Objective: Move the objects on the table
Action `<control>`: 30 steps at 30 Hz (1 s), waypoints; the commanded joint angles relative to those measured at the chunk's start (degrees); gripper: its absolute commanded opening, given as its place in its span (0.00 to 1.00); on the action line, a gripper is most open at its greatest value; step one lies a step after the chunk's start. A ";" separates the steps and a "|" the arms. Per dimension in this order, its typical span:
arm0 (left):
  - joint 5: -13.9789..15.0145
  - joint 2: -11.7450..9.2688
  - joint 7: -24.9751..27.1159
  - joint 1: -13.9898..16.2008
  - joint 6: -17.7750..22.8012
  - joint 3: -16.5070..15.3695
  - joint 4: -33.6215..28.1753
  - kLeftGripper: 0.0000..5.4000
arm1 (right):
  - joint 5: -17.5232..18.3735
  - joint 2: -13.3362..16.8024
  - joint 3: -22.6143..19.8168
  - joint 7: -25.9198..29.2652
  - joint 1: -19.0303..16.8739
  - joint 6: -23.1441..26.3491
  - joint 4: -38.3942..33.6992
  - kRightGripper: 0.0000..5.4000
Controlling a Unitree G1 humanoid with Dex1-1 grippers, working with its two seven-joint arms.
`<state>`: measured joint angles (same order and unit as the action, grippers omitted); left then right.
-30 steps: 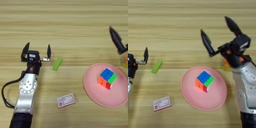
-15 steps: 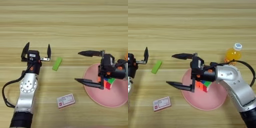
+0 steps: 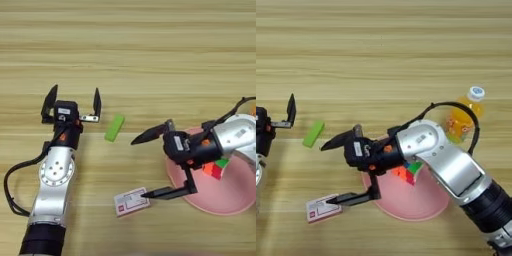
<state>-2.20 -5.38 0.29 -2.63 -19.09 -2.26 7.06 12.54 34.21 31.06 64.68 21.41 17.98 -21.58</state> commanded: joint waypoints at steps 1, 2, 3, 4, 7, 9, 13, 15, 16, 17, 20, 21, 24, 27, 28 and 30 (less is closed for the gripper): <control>-0.52 -0.05 -0.46 -0.05 -0.28 -0.25 -0.02 1.00 | -3.52 -0.52 2.69 0.12 0.35 -0.04 1.59 1.00; -0.53 -0.04 -0.48 -0.06 -0.28 -0.25 -0.03 1.00 | -4.21 -0.55 3.25 0.25 0.23 -0.24 1.89 1.00; -0.51 -0.08 -0.48 -0.08 -0.30 -0.27 0.01 1.00 | -5.23 -0.61 4.15 0.38 0.12 -0.72 2.41 1.00; -0.48 -0.13 -0.46 -0.09 -0.31 -0.31 0.04 1.00 | -6.07 -0.69 4.89 0.49 0.04 -1.08 2.84 1.00; -0.39 -0.26 -0.44 -0.14 -0.36 -0.51 0.08 1.00 | -7.71 -1.14 6.55 0.95 -0.09 -1.75 4.16 1.00; -0.46 -0.21 -0.47 -0.19 -0.41 -0.53 0.16 1.00 | -8.61 -1.49 7.36 1.17 -0.23 -2.26 5.24 1.00; -0.49 -0.16 -0.45 -0.28 -0.46 -0.52 0.25 1.00 | -9.61 -1.64 8.43 1.88 -0.70 -2.99 6.04 1.00; -0.50 -0.18 -0.45 -0.29 -0.43 -0.52 0.24 1.00 | -10.10 -1.90 8.72 1.92 -0.77 -3.13 6.41 1.00; -0.52 -0.19 -0.46 -0.29 -0.41 -0.53 0.23 1.00 | -10.56 -2.14 8.89 1.73 -0.67 -2.96 6.79 1.00; -0.52 -0.19 -0.47 -0.28 -0.40 -0.53 0.21 1.00 | -11.10 -2.31 9.11 1.61 -0.53 -2.80 7.22 1.00; -0.50 -0.19 -0.45 -0.29 -0.43 -0.53 0.21 1.00 | -11.94 -2.66 9.64 2.08 -0.51 -2.78 7.91 1.00; -0.50 -0.18 -0.45 -0.29 -0.45 -0.53 0.23 1.00 | -12.09 -2.85 9.84 2.29 -0.59 -2.72 8.01 1.00; -0.50 -0.18 -0.43 -0.27 -0.46 -0.52 0.21 1.00 | -12.60 -3.96 10.49 2.35 -0.52 -2.58 9.11 1.00; -0.48 -0.15 -0.45 -0.27 -0.51 -0.53 0.26 1.00 | -14.14 -5.43 11.25 1.34 -0.15 -2.77 11.17 0.98; -0.47 -0.14 -0.46 -0.27 -0.52 -0.53 0.27 1.00 | -14.46 -5.74 11.56 1.46 -0.10 -2.74 11.61 0.96; -0.51 -0.05 -0.50 -0.11 -0.43 -0.46 0.02 1.00 | -15.13 -6.17 12.17 1.73 -0.15 -2.82 12.15 0.93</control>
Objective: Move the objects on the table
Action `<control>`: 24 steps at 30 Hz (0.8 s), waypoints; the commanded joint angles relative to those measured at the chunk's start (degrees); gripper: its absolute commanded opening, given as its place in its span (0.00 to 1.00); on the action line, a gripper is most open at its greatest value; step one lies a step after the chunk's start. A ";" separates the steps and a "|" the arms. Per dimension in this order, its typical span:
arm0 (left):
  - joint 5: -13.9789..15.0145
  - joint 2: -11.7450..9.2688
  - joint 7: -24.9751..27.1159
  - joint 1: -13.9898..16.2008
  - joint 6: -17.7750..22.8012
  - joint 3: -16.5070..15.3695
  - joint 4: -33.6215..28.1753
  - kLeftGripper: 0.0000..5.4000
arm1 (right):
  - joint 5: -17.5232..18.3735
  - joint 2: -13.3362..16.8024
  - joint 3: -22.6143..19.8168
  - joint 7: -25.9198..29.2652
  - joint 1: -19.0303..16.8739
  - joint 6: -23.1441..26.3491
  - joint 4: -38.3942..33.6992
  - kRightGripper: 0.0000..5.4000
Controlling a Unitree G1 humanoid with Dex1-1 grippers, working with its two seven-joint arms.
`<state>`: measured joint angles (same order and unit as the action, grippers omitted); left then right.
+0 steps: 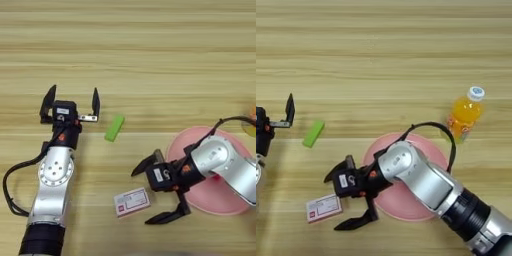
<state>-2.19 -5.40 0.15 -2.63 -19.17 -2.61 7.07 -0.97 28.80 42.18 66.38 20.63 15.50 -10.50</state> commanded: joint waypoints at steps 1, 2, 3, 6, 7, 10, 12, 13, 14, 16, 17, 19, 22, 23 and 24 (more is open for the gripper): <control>-0.53 0.02 -0.38 -0.04 -0.33 -0.07 -0.08 1.00 | -1.96 -0.94 1.32 0.16 0.62 -0.49 1.33 0.91; -0.55 0.06 -0.40 0.01 -0.32 -0.04 -0.13 1.00 | -2.22 -1.08 1.47 0.24 0.59 -0.63 1.51 0.88; -0.59 0.12 -0.43 0.07 -0.31 0.01 -0.18 1.00 | -2.41 -1.17 1.55 0.30 0.53 -0.76 1.64 0.87; -0.65 0.23 -0.55 0.23 -0.28 0.06 -0.28 1.00 | -3.85 -1.49 1.95 -0.25 0.53 -1.82 2.42 0.79; -0.67 0.26 -0.59 0.24 -0.27 0.07 -0.29 1.00 | -4.58 -1.58 2.11 -0.66 0.59 -2.54 3.01 0.78; -0.75 0.37 -0.71 0.14 -0.29 0.17 -0.17 1.00 | -5.21 -2.00 2.01 -0.93 0.34 -3.39 4.02 0.71; -0.78 0.42 -0.77 0.05 -0.38 0.22 0.02 1.00 | -5.36 -2.12 1.95 -0.91 0.21 -3.80 4.30 0.66; -0.80 0.43 -0.82 0.02 -0.41 0.25 0.10 1.00 | -5.48 -2.19 1.90 -1.02 0.17 -4.10 4.48 0.64; -0.81 0.43 -0.88 -0.01 -0.43 0.27 0.16 1.00 | -5.57 -2.27 1.84 -1.10 0.15 -4.32 4.66 0.63; -0.80 0.41 -0.95 -0.03 -0.42 0.29 0.14 1.00 | -5.71 -2.40 1.73 -1.20 0.09 -4.59 4.86 0.59; -0.79 0.39 -0.97 -0.04 -0.41 0.30 0.12 1.00 | -5.75 -2.44 1.69 -1.20 0.07 -4.70 4.92 0.58; -0.76 0.34 -0.96 -0.15 -0.44 0.29 0.22 1.00 | -5.82 -2.58 1.65 -1.19 0.13 -4.89 5.16 0.53; -0.69 0.22 -0.88 -0.31 -0.49 0.23 0.46 1.00 | -5.80 -2.78 1.66 -1.10 0.27 -4.83 5.46 0.48; -0.69 0.18 -0.87 -0.30 -0.47 0.22 0.42 1.00 | -5.65 -2.80 1.66 -0.96 0.24 -4.58 5.33 0.45; -0.67 0.13 -0.84 -0.26 -0.46 0.19 0.38 1.00 | -5.31 -2.86 1.61 -0.72 0.14 -4.15 5.05 0.44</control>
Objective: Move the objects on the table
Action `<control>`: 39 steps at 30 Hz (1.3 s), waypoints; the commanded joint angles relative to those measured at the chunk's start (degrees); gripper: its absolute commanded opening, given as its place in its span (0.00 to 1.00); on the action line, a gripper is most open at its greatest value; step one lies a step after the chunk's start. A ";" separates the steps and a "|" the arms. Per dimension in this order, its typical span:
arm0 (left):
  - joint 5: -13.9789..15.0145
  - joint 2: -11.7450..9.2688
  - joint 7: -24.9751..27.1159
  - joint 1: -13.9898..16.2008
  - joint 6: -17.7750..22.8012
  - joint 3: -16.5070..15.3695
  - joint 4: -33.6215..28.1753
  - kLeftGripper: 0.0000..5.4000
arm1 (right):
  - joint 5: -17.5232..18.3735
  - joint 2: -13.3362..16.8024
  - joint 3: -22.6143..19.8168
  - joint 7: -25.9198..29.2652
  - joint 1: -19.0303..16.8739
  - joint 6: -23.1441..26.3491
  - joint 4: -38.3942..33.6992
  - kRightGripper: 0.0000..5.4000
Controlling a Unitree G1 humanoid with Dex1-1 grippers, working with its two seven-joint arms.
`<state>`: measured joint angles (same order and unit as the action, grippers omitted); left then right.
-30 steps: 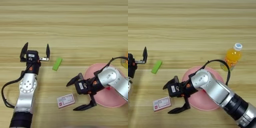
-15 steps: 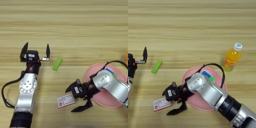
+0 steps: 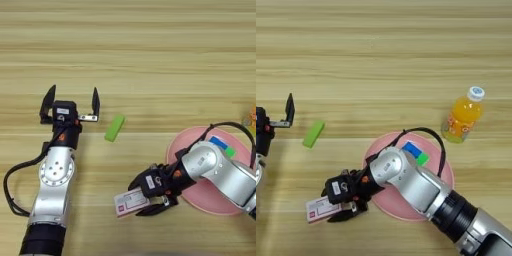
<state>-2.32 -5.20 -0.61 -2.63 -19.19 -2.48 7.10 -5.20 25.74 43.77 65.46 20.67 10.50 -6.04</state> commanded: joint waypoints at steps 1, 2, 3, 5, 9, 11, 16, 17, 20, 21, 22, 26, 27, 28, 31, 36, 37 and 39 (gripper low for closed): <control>-0.53 -0.11 -0.05 -0.23 -0.43 0.02 0.29 1.00 | -0.68 0.12 -0.08 0.42 -0.04 1.32 0.21 0.41; -0.51 -0.15 -0.03 -0.18 -0.41 -0.01 0.23 1.00 | -0.48 0.05 -0.14 0.50 -0.12 1.60 -0.04 0.40; -0.49 -0.18 -0.01 -0.14 -0.39 -0.03 0.18 1.00 | -0.43 0.00 -0.19 0.51 -0.15 1.74 -0.17 0.39; -0.49 -0.22 -0.01 -0.07 -0.33 -0.06 0.08 1.00 | -0.43 -0.07 -0.35 0.47 -0.06 1.79 -0.08 0.39; -0.41 -0.32 0.12 0.18 -0.30 -0.08 -0.20 1.00 | -0.45 -0.28 -0.55 0.28 -0.20 1.95 -0.27 0.39; -0.39 -0.38 0.15 0.36 -0.29 -0.12 -0.37 1.00 | -0.38 -0.43 -0.65 0.11 -0.41 1.96 -0.50 0.39; -0.42 -0.44 0.16 0.78 -0.18 -0.13 -0.79 1.00 | 0.51 -0.80 -1.82 -0.32 -0.60 2.33 -2.19 0.39; -0.43 -0.44 0.17 0.89 -0.18 -0.12 -0.85 1.00 | 0.91 -0.83 -2.31 -0.39 -0.64 2.66 -2.93 0.39; -0.47 -0.45 0.18 1.24 -0.14 -0.10 -1.11 1.00 | 2.01 -0.68 -3.93 -0.64 -0.84 3.69 -5.38 0.39; -0.49 -0.45 0.17 1.29 -0.13 -0.09 -1.16 1.00 | 2.47 -0.64 -4.62 -0.85 -0.90 4.03 -6.15 0.39; -0.54 -0.44 0.15 1.31 -0.13 -0.06 -1.14 1.00 | 2.98 -0.66 -5.37 -1.06 -0.95 4.43 -6.85 0.39; -0.85 -0.33 0.03 1.46 -0.14 0.21 -1.24 1.00 | 5.17 0.02 -8.72 -2.15 -1.55 5.91 -10.12 0.39; -0.94 -0.33 0.01 1.49 -0.13 0.25 -1.28 1.00 | 5.87 0.47 -9.90 -2.55 -2.03 6.22 -11.25 0.39; -0.99 -0.34 -0.01 1.50 -0.12 0.27 -1.28 1.00 | 6.51 0.88 -10.93 -2.91 -2.51 6.53 -12.31 0.39; -1.01 -0.30 0.00 1.69 0.03 0.31 -1.65 1.00 | 8.29 2.17 -13.57 -3.93 -4.13 7.56 -15.78 0.39; -1.11 -0.19 0.07 1.70 0.21 0.58 -1.84 1.00 | 10.95 4.79 -18.37 -5.66 -7.21 8.88 -21.28 0.39; -1.13 -0.22 0.10 1.74 0.26 0.59 -1.94 1.00 | 11.56 5.31 -19.40 -6.06 -7.86 9.11 -22.21 0.39; -1.11 -0.29 0.14 1.83 0.37 0.52 -2.18 1.00 | 13.00 6.42 -21.97 -6.79 -9.32 9.48 -23.77 0.39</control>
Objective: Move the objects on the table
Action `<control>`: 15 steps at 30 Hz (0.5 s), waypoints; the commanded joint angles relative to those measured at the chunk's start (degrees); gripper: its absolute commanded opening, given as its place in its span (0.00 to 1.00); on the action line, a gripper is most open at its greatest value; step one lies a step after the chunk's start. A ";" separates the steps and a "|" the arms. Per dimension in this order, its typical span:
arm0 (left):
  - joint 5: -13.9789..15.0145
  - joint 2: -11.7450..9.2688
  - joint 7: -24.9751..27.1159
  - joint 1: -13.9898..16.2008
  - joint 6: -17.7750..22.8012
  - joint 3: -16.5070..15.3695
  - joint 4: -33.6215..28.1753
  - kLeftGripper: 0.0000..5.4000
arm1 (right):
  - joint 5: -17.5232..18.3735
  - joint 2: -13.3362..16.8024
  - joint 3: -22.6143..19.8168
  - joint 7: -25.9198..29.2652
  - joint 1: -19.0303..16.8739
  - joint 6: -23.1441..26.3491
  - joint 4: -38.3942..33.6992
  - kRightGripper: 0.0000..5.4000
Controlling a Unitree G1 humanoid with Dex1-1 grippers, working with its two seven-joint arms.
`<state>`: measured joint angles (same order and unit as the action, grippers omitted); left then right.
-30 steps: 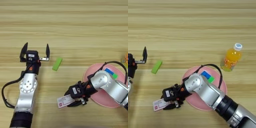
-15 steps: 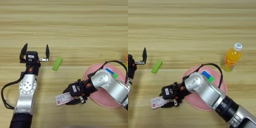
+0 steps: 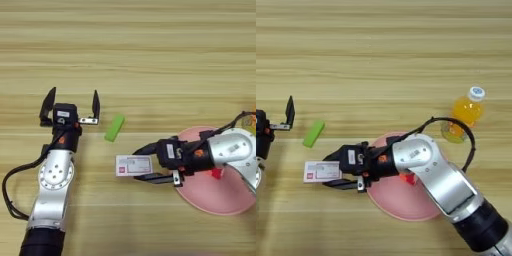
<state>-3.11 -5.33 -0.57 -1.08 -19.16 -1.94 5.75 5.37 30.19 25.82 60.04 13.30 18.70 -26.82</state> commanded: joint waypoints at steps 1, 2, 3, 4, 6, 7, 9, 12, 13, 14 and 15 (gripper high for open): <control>-0.30 -0.20 0.11 0.29 0.40 -0.07 -0.92 1.00 | 3.08 2.67 -5.41 -1.72 -2.68 1.16 -3.44 0.39; -0.28 -0.26 0.14 0.29 0.46 -0.12 -0.98 1.00 | 3.70 3.27 -6.70 -2.06 -3.33 1.11 -3.77 0.39; -0.27 -0.31 0.17 0.28 0.50 -0.15 -1.02 1.00 | 4.35 3.80 -7.92 -2.25 -3.98 1.06 -4.04 0.39; -0.26 -0.37 0.22 0.22 0.54 -0.17 -1.04 1.00 | 5.12 4.75 -9.58 -2.30 -5.11 0.91 -4.27 0.39; -0.23 -0.50 0.33 0.13 0.57 -0.24 -1.06 1.00 | 6.05 6.55 -11.95 -2.17 -7.26 0.27 -4.31 0.39; -0.21 -0.58 0.37 0.11 0.60 -0.29 -1.09 1.00 | 6.40 7.51 -13.09 -2.02 -8.58 -0.10 -4.20 0.39; -0.16 -0.79 0.45 -0.04 0.60 -0.46 -1.00 1.00 | 6.91 9.15 -14.96 -1.76 -11.17 -0.99 -3.69 0.39; -0.11 -0.98 0.50 -0.50 0.66 -0.61 -0.69 1.00 | 7.41 10.44 -16.97 -1.84 -13.74 -2.33 -2.72 0.39; -0.13 -0.98 0.53 -0.69 0.69 -0.57 -0.63 1.00 | 7.53 10.57 -17.64 -2.15 -14.21 -2.72 -2.27 0.39; -0.16 -1.01 0.59 -0.88 0.66 -0.52 -0.49 1.00 | 7.69 10.62 -18.22 -2.53 -14.46 -3.10 -1.70 0.39; -0.16 -1.04 0.65 -1.05 0.61 -0.49 -0.32 1.00 | 7.80 10.66 -18.83 -2.85 -14.64 -3.40 -1.09 0.39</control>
<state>-3.15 -5.78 -0.36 -1.14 -19.02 -2.27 5.16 12.58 40.01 8.85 57.90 -1.00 16.67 -28.87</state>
